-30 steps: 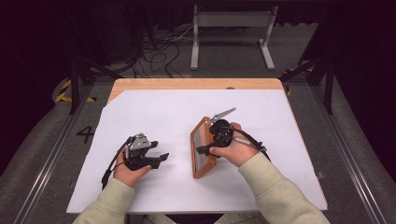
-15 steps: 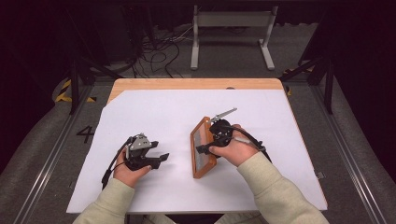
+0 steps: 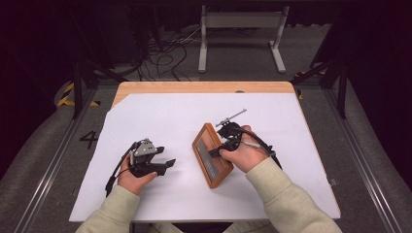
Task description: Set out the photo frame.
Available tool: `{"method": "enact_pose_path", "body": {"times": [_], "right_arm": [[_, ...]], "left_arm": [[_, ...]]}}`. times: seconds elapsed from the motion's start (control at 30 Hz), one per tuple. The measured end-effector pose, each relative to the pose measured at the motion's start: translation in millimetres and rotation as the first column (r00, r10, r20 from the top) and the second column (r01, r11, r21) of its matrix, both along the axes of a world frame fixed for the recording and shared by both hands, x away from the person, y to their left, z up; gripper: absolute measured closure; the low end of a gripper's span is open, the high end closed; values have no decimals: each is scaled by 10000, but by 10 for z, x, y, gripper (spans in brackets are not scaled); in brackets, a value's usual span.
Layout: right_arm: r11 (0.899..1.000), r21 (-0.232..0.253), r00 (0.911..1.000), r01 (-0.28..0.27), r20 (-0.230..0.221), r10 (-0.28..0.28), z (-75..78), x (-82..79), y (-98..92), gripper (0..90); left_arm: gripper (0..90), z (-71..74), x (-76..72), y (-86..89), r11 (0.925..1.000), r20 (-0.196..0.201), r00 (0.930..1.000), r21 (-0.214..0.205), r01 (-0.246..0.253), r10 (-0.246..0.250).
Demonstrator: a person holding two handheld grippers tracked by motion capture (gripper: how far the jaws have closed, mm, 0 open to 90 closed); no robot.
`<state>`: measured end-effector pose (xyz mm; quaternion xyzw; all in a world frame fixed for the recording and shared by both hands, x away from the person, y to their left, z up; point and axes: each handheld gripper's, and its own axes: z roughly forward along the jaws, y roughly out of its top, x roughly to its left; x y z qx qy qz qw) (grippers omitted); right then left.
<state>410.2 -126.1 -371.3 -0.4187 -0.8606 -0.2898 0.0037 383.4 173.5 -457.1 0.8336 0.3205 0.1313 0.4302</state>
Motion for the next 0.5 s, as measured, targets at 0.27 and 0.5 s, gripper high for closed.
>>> {"method": "enact_pose_path", "body": {"times": [0.27,0.5], "right_arm": [[9993,-202,9991,-328,264,333,97,16,-25,703],[9942,-695,9937,-820,712,869,270,27,-100,703]], "left_arm": [[330,13,2,23,10000,62,10000,-12,-56,56],[330,16,1,28,10000,85,9999,-13,-74,74]]}}
